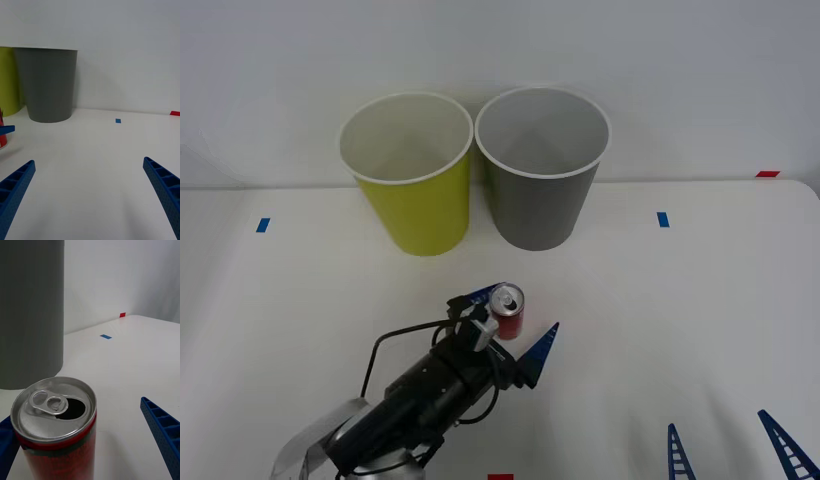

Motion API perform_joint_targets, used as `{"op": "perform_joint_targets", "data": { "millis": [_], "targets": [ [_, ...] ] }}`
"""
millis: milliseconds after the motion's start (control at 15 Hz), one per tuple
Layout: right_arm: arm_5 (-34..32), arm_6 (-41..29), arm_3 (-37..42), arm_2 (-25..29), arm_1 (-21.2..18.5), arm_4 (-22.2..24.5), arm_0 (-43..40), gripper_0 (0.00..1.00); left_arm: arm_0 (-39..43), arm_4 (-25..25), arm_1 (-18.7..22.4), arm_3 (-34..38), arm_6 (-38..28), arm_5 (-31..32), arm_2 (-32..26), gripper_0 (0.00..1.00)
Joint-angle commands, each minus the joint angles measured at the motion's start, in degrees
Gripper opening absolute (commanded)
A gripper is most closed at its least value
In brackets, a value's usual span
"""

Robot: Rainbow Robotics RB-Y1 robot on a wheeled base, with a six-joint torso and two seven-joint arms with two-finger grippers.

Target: Put cans in the gray bin and PET bottles in the light green bin.

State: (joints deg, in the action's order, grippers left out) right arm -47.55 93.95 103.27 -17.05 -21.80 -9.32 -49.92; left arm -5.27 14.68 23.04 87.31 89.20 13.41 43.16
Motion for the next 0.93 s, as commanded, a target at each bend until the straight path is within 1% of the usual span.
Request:
{"op": "perform_joint_targets", "data": {
  "millis": [67,133,200,800,933],
  "targets": [
    [0.0,0.0,0.0,0.0,0.0,0.0,0.0,1.0,-0.9,0.1,-0.3,0.0,-0.1,-1.1,0.0,0.89],
    [0.0,0.0,0.0,0.0,0.0,0.0,0.0,1.0,-0.9,0.1,-0.3,0.0,0.0,-1.1,0.0,0.31],
    [0.0,0.0,0.0,0.0,0.0,0.0,0.0,1.0,-0.9,-0.3,-0.2,0.0,0.1,-1.1,0.0,0.0],
    [0.0,0.0,0.0,0.0,0.0,0.0,0.0,1.0,-0.8,-0.7,-0.2,0.0,0.3,-1.7,-0.1,0.0],
    [0.0,0.0,0.0,0.0,0.0,0.0,0.0,1.0,-0.7,0.0,-0.2,1.1,-0.1,-2.3,-0.5,0.0]
  ]
}}
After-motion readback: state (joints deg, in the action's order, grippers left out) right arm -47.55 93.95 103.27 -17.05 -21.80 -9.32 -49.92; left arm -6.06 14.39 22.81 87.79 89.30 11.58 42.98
